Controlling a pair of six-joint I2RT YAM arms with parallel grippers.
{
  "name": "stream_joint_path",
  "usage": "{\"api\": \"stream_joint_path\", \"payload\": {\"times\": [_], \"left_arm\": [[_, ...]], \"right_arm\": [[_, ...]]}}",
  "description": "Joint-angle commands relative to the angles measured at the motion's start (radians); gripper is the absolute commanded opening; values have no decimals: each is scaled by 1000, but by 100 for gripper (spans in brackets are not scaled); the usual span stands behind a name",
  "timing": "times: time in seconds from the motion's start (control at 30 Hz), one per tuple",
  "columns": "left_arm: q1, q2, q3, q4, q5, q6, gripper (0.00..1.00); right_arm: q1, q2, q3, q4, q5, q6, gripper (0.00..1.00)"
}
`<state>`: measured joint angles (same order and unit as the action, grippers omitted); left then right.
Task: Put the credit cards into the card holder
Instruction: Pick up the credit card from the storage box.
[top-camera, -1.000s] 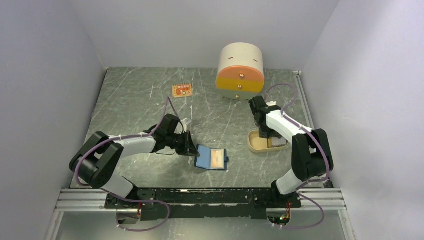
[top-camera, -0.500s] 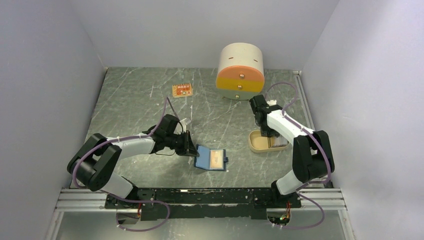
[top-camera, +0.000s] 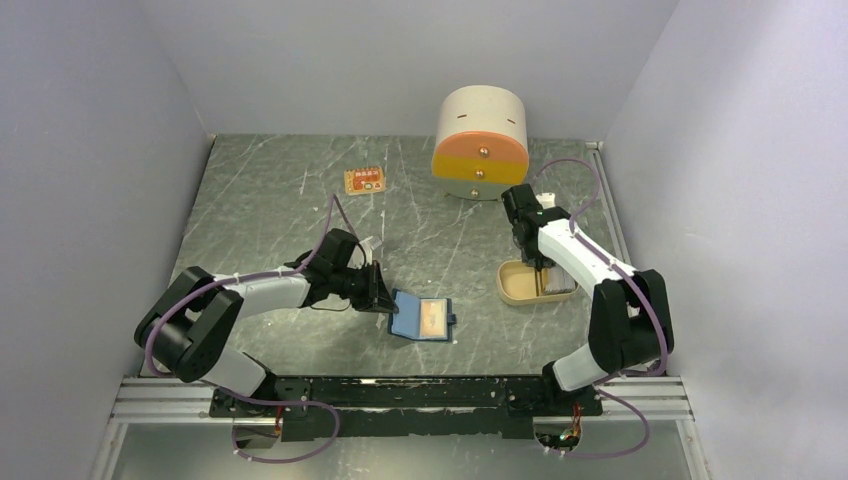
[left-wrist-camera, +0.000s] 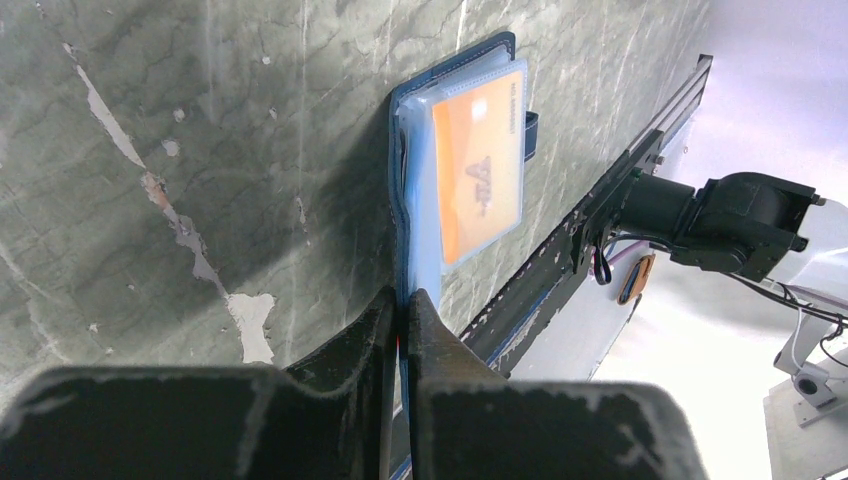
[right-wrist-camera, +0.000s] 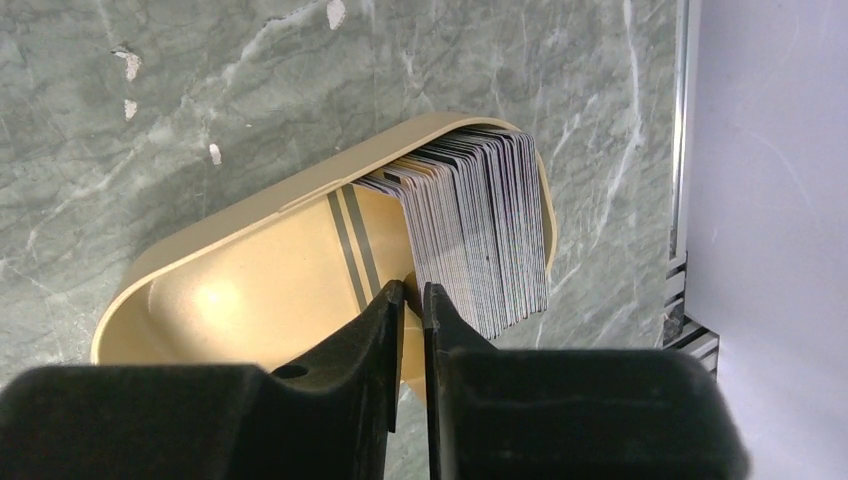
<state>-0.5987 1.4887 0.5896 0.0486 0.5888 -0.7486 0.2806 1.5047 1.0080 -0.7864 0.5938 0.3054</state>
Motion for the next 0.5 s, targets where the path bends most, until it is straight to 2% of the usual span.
{"api": "stream_joint_path", "payload": {"times": [0.0,0.27,0.47], "left_arm": [[4,5,-10,18,5,-4,10],[3,0,-15,20,0,-13,10],[4,-10,-26,18,-34,-44,9]], "right_arm": [[-9,-15,14,5,6,-10,13],[5,-42,51,-36,-66,-3,0],[36,-146,41,-41,-272,24,0]]}}
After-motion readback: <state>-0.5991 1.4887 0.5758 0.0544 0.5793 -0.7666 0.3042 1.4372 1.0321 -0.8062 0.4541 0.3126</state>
